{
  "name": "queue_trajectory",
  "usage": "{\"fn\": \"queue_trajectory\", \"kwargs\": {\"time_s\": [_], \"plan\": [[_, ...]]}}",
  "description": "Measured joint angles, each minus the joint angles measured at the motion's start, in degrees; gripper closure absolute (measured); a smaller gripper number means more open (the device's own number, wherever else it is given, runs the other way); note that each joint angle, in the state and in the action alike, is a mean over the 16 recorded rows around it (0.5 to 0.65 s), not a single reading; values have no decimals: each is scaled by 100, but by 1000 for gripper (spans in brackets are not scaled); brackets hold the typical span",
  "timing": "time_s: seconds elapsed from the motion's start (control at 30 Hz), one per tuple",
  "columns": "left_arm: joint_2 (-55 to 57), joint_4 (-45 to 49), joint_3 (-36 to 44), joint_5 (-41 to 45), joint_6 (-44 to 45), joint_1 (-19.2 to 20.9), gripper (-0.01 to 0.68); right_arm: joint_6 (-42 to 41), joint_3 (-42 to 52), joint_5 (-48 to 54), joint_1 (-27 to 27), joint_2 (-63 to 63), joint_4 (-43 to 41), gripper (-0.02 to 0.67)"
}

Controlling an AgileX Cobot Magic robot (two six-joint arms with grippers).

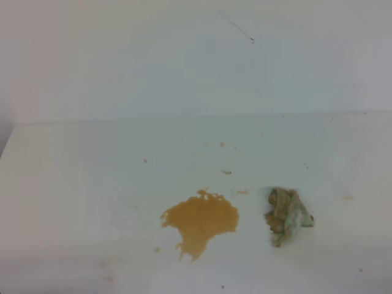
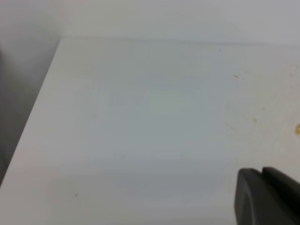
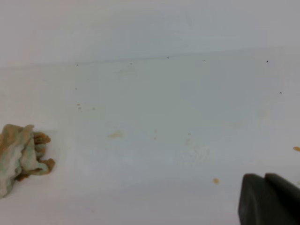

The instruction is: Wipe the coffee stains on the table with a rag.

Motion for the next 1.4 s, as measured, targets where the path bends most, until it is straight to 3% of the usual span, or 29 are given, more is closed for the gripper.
{"fn": "queue_trajectory", "kwargs": {"time_s": [1.4], "plan": [[0, 0, 0, 0, 0, 0, 674, -305, 0, 0, 0, 0, -622, 652]]}}
